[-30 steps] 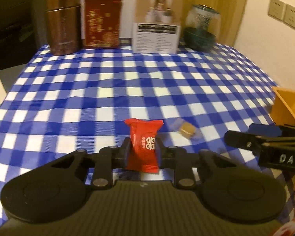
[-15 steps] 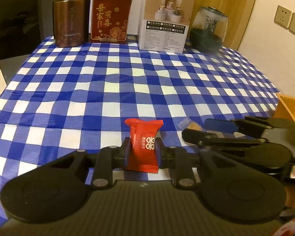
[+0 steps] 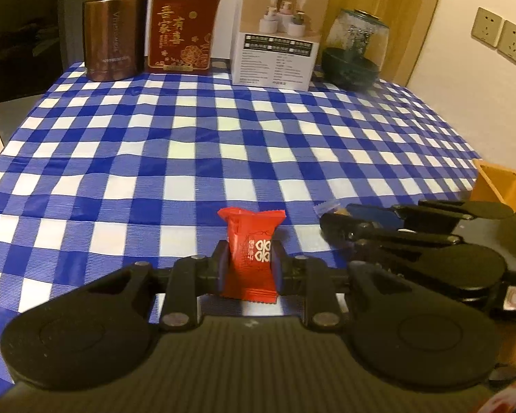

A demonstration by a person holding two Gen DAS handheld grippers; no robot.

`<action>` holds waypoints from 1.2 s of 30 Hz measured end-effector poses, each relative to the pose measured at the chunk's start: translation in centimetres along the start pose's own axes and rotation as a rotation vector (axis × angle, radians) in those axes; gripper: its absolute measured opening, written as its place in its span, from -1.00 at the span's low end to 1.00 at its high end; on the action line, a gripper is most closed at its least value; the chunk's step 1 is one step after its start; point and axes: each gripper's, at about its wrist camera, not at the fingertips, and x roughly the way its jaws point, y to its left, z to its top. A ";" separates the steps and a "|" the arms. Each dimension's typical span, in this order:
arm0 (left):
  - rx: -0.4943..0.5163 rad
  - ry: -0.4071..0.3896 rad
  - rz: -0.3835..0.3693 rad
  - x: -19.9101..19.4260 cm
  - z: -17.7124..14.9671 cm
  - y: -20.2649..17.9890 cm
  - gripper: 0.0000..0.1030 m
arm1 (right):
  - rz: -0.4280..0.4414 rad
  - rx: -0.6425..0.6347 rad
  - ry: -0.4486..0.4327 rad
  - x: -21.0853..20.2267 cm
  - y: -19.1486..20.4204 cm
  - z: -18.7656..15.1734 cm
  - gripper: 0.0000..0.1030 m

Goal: Organize snacks
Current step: 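Carry the red candy in the left tool while the right tool carries the cake packet toward the tray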

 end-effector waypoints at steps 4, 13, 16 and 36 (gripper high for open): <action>0.003 -0.003 -0.017 -0.7 -0.1 -1.0 -0.56 | -0.021 0.036 -0.008 -1.9 -0.1 -0.1 -0.57; -0.033 -0.012 -0.047 -4.5 -1.2 -3.6 -0.56 | -0.079 0.152 -0.001 -8.4 -0.9 -1.7 -0.57; -0.053 -0.005 -0.049 -6.2 -2.1 -4.6 -0.56 | -0.094 0.178 0.004 -11.0 -0.9 -2.4 -0.57; -0.092 -0.011 -0.073 -17.0 -6.5 -10.7 -0.56 | -0.163 0.283 -0.035 -26.3 -0.9 -6.5 -0.57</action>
